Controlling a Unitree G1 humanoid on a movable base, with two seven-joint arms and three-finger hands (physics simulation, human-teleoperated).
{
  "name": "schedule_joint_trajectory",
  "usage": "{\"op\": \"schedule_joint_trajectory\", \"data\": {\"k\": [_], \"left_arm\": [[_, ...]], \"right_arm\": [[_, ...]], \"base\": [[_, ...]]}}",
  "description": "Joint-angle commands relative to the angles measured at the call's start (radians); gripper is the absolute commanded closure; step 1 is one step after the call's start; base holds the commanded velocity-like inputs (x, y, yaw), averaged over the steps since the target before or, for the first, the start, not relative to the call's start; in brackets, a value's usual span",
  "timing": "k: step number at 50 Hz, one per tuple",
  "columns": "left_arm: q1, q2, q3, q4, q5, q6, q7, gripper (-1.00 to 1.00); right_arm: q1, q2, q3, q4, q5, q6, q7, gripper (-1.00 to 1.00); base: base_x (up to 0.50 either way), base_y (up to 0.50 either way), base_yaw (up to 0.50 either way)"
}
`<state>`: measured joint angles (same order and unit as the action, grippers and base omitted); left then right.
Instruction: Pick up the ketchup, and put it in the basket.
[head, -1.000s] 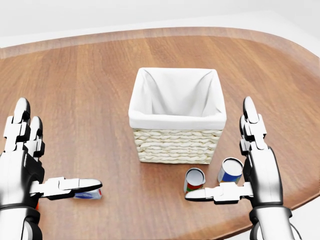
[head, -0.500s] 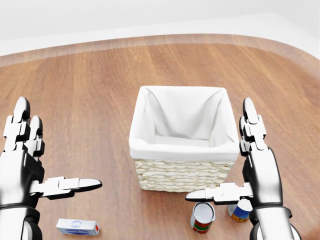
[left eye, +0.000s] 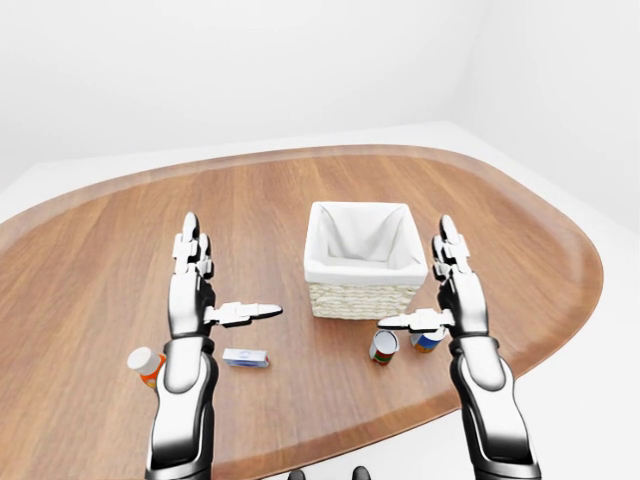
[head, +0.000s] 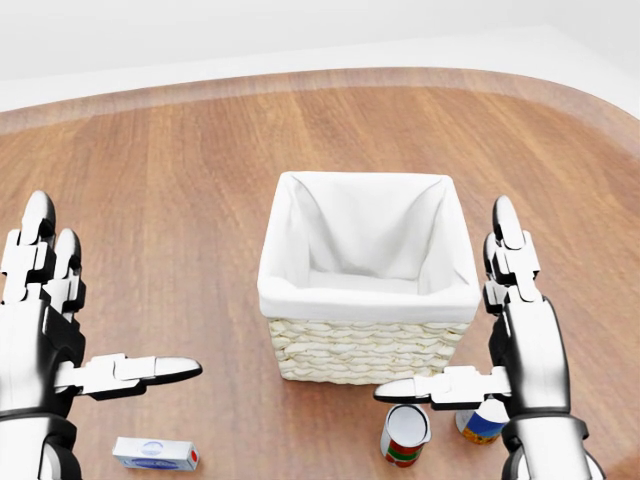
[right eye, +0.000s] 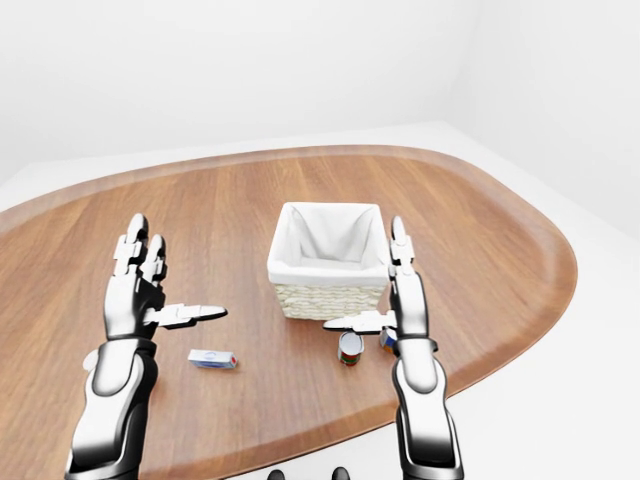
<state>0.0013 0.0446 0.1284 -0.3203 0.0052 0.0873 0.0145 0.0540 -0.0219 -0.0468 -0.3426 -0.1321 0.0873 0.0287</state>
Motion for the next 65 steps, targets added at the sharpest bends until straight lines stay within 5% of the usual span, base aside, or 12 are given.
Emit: {"op": "schedule_joint_trajectory", "data": {"k": [1,22,36,46,65], "left_arm": [[0.010,0.001,0.008,-0.038,-0.002,0.000,-0.006,-1.00],[0.058,0.007,0.039,-0.112,0.015,0.000,-0.035,-1.00],[0.084,0.070,0.291,-0.291,0.097,0.000,-0.184,-1.00],[0.100,0.097,0.369,-0.213,0.235,0.000,-0.343,-1.00],[0.115,0.142,0.442,-0.002,0.341,0.000,-0.373,-1.00]], "right_arm": [[0.003,0.000,-0.003,-0.004,0.004,0.000,-0.003,-1.00],[0.014,-0.002,-0.012,-0.021,0.007,0.000,0.007,-1.00],[0.026,0.000,-0.018,-0.025,0.015,0.000,0.011,-1.00],[0.028,-0.001,-0.022,-0.032,0.017,0.000,0.013,-1.00],[0.026,-0.001,-0.020,0.005,0.018,0.000,0.010,-1.00]], "base": [[0.00,0.00,0.00],[0.08,-0.02,0.00],[0.00,0.00,0.00],[0.00,0.00,0.00],[0.00,0.00,0.00]]}}
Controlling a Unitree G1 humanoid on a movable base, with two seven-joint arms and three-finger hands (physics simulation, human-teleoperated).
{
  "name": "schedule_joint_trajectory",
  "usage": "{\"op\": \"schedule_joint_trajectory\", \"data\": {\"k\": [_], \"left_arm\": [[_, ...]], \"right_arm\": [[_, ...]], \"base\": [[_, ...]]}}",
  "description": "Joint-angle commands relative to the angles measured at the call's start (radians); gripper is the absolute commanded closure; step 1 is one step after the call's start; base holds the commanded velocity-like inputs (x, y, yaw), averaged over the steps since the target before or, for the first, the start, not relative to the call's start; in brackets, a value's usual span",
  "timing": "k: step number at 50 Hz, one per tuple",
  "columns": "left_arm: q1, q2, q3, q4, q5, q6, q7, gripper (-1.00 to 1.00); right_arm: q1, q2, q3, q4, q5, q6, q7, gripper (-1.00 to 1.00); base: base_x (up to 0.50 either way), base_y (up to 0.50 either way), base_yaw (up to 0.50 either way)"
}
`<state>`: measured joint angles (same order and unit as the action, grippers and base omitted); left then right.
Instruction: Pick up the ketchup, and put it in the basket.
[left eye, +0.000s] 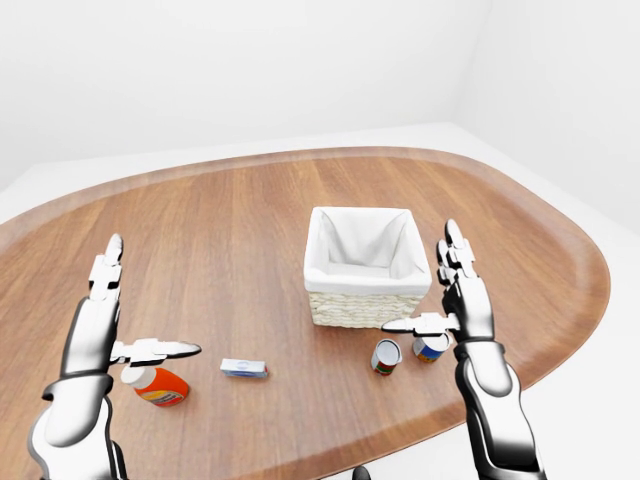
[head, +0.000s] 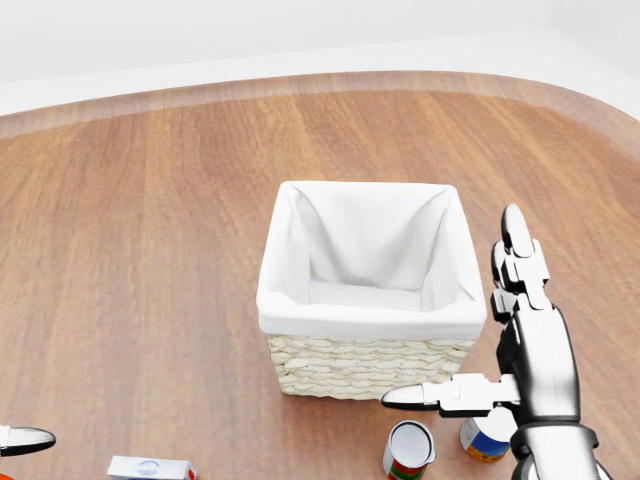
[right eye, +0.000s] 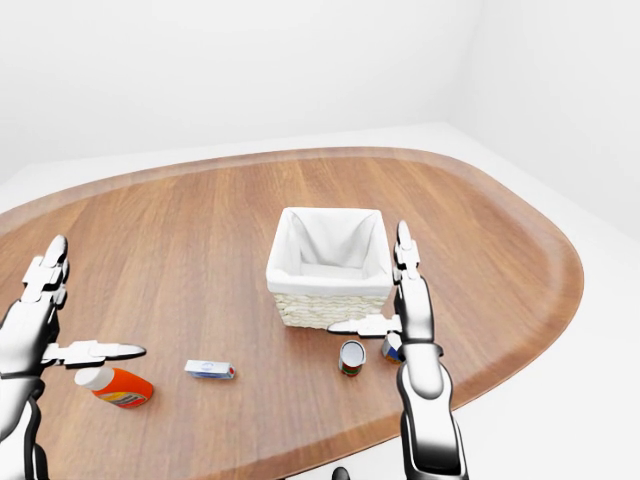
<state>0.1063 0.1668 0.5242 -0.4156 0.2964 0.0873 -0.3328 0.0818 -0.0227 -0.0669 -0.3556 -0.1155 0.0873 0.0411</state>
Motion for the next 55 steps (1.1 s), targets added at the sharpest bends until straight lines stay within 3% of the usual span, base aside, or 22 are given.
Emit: {"op": "schedule_joint_trajectory", "data": {"k": [1,4,12,23,25,32,34,38,40,43,51,55], "left_arm": [[0.009,0.022,0.047,0.101,0.053,0.000,-0.024,-1.00],[0.013,0.026,0.051,0.117,0.060,-0.013,-0.023,-1.00],[0.042,0.026,0.048,0.162,0.111,-0.085,-0.035,-1.00],[0.039,0.027,0.073,0.150,0.112,-0.068,-0.058,-1.00],[0.046,0.028,0.074,0.157,0.122,-0.088,-0.060,-1.00],[0.050,0.038,0.094,0.183,0.143,-0.116,-0.070,-1.00],[0.045,0.037,0.101,0.178,0.127,-0.094,-0.086,-1.00],[0.048,0.042,0.102,0.200,0.139,-0.116,-0.077,-1.00],[0.047,0.035,0.102,0.185,0.127,-0.098,-0.086,-1.00],[0.052,0.039,0.098,0.209,0.141,-0.124,-0.077,-1.00],[0.052,0.049,0.119,0.227,0.131,-0.131,-0.075,-1.00],[0.058,0.056,0.114,0.263,0.151,-0.162,-0.067,-1.00]], "right_arm": [[-0.003,0.000,0.001,0.016,0.000,0.000,-0.003,-1.00],[-0.002,-0.001,-0.002,0.022,0.004,0.000,-0.001,-1.00],[0.000,0.000,-0.001,0.008,0.002,0.000,-0.002,-1.00],[-0.001,0.000,0.000,0.016,0.003,0.000,-0.004,-1.00],[-0.001,0.000,-0.001,0.021,0.005,0.000,-0.004,-1.00],[-0.003,0.002,0.005,0.053,0.004,0.000,-0.009,-1.00],[-0.006,0.002,0.008,0.054,0.003,0.000,-0.010,-1.00],[-0.009,0.000,0.007,0.054,0.006,0.000,-0.012,-1.00],[-0.013,0.000,0.006,0.065,0.007,0.000,-0.014,-1.00],[-0.010,0.001,0.010,0.058,0.006,0.000,-0.015,-1.00],[-0.008,0.002,0.006,0.051,0.008,0.000,-0.017,-1.00],[-0.005,0.000,0.005,0.048,0.010,0.000,-0.015,-1.00]], "base": [[0.00,0.00,0.00],[0.00,0.00,0.00],[0.00,0.00,0.00],[0.00,0.00,0.00],[0.00,0.00,0.00],[0.00,0.00,0.00],[0.00,0.00,0.00],[0.00,0.00,0.00],[0.00,0.00,0.00],[0.00,0.00,0.00],[0.00,0.00,0.00],[0.00,0.00,0.00]]}}
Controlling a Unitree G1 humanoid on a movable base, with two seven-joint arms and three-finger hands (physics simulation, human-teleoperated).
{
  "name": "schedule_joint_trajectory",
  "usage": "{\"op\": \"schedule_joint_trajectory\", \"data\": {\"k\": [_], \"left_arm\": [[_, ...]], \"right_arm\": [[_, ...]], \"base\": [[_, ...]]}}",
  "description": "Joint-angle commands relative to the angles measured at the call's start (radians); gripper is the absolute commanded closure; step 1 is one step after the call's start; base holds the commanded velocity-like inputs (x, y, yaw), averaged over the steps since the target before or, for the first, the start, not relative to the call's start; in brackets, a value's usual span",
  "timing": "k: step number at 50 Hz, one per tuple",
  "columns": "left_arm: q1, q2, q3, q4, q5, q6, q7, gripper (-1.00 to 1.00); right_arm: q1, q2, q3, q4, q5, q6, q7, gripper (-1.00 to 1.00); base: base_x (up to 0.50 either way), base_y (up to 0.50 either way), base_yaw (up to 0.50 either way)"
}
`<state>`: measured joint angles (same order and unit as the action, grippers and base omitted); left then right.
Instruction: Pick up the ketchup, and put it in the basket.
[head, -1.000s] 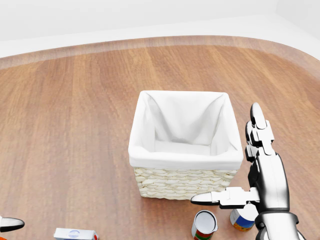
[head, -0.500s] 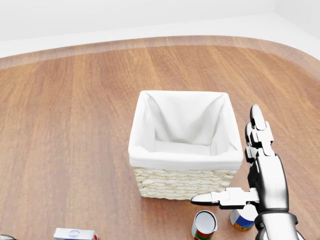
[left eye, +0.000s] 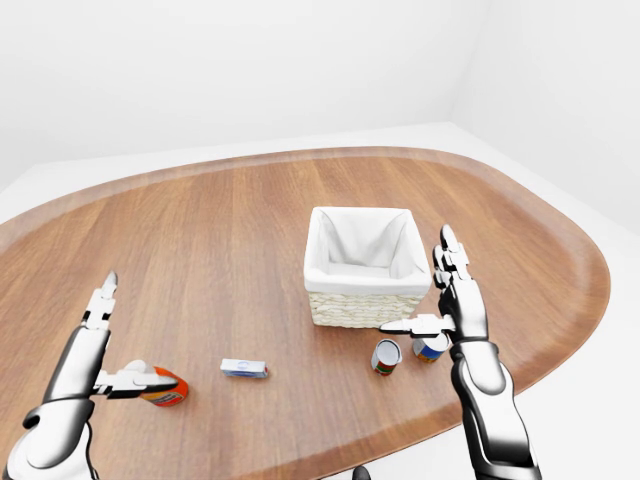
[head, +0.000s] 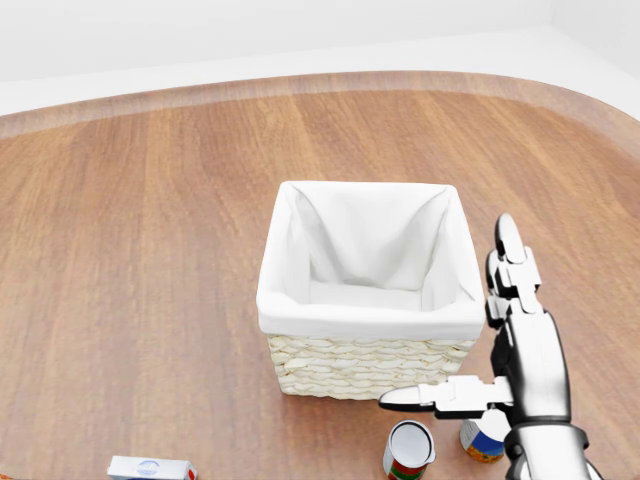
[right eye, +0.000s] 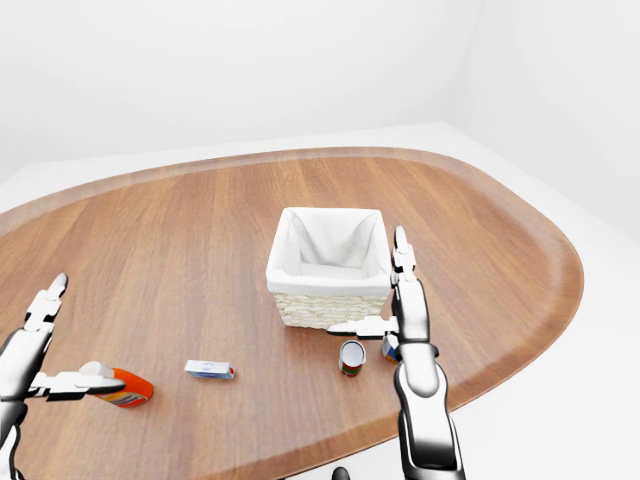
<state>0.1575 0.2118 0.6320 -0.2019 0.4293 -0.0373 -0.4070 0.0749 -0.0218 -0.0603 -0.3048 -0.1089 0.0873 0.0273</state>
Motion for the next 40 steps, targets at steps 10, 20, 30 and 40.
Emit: {"op": "schedule_joint_trajectory", "data": {"k": [10,20,30,40], "left_arm": [[0.021,0.011,-0.012,0.102,0.058,-0.050,0.021,-1.00],[0.022,0.019,-0.033,0.159,0.080,-0.050,0.043,-1.00],[0.002,0.056,-0.042,0.245,0.102,-0.050,0.084,-1.00],[0.003,0.074,-0.043,0.279,0.099,-0.050,0.100,-1.00]], "right_arm": [[0.001,0.000,-0.002,0.004,0.003,0.000,-0.004,-1.00],[0.000,0.001,-0.001,0.006,0.005,0.000,-0.007,-1.00],[0.000,0.000,-0.005,-0.008,0.006,0.000,-0.010,-1.00],[0.004,0.000,-0.009,-0.002,0.009,0.000,-0.012,-1.00]], "base": [[0.00,0.00,0.00],[0.00,0.00,0.00],[0.00,0.00,0.00],[0.00,0.00,0.00]]}}
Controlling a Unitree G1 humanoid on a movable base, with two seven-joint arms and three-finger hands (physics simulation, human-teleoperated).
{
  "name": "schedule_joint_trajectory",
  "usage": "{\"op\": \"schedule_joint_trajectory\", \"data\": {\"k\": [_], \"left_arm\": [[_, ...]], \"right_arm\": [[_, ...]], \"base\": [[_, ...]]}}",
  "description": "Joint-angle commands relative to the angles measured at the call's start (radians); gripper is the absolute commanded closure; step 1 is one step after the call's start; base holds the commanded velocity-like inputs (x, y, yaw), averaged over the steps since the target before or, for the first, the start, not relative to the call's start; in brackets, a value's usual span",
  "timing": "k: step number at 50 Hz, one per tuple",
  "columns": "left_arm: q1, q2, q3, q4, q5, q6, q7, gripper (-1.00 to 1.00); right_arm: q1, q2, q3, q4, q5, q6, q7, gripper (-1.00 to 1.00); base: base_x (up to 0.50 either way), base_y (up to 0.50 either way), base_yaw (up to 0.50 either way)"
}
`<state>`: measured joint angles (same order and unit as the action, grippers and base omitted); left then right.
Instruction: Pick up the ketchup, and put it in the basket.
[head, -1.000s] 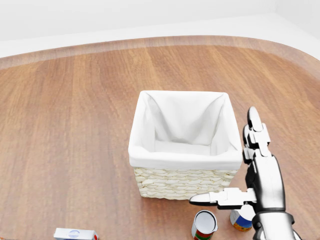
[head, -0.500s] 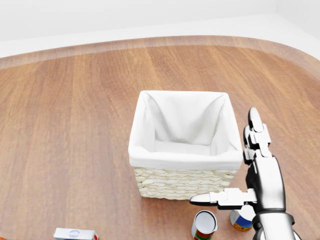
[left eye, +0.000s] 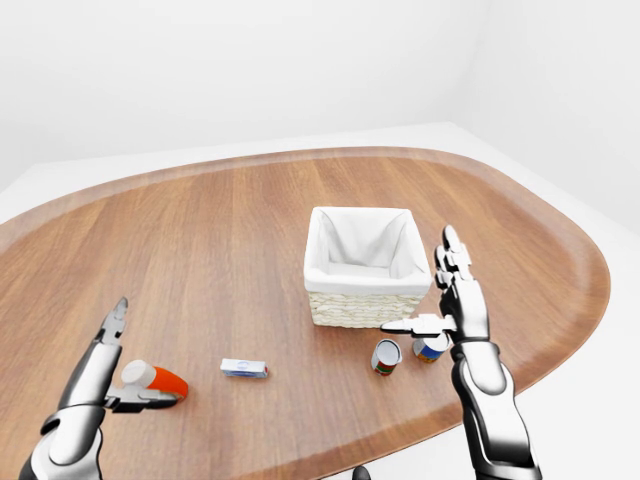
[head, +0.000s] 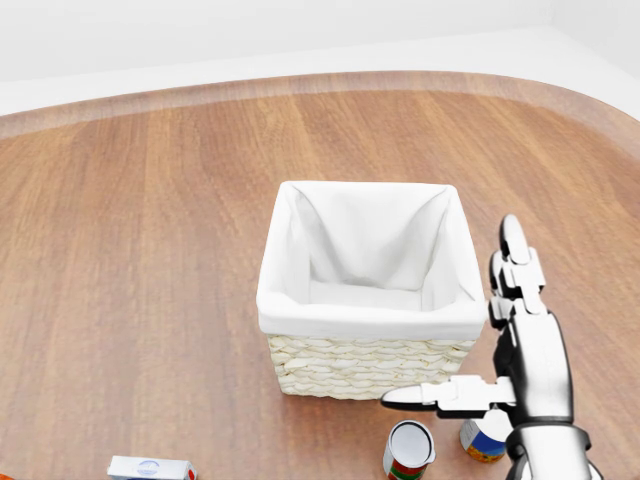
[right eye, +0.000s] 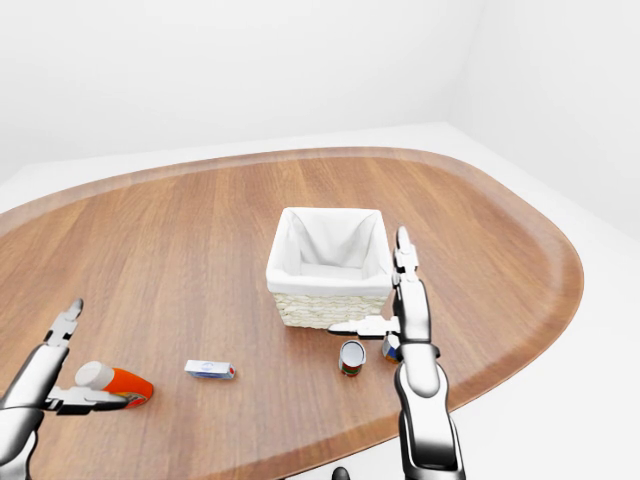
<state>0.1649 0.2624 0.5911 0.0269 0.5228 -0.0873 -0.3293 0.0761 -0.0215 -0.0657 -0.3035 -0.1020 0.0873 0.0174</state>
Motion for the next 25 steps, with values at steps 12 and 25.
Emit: {"op": "schedule_joint_trajectory", "data": {"k": [12,25], "left_arm": [[0.000,0.044,-0.022,0.133,0.046,0.000,0.056,-1.00],[0.000,0.053,-0.033,0.171,0.068,0.000,0.076,-1.00]], "right_arm": [[0.002,0.000,-0.002,0.009,0.003,0.000,-0.006,-1.00],[0.005,0.003,0.003,0.005,0.002,0.000,-0.009,-1.00]], "base": [[0.00,0.00,0.00],[0.00,0.00,0.00]]}}
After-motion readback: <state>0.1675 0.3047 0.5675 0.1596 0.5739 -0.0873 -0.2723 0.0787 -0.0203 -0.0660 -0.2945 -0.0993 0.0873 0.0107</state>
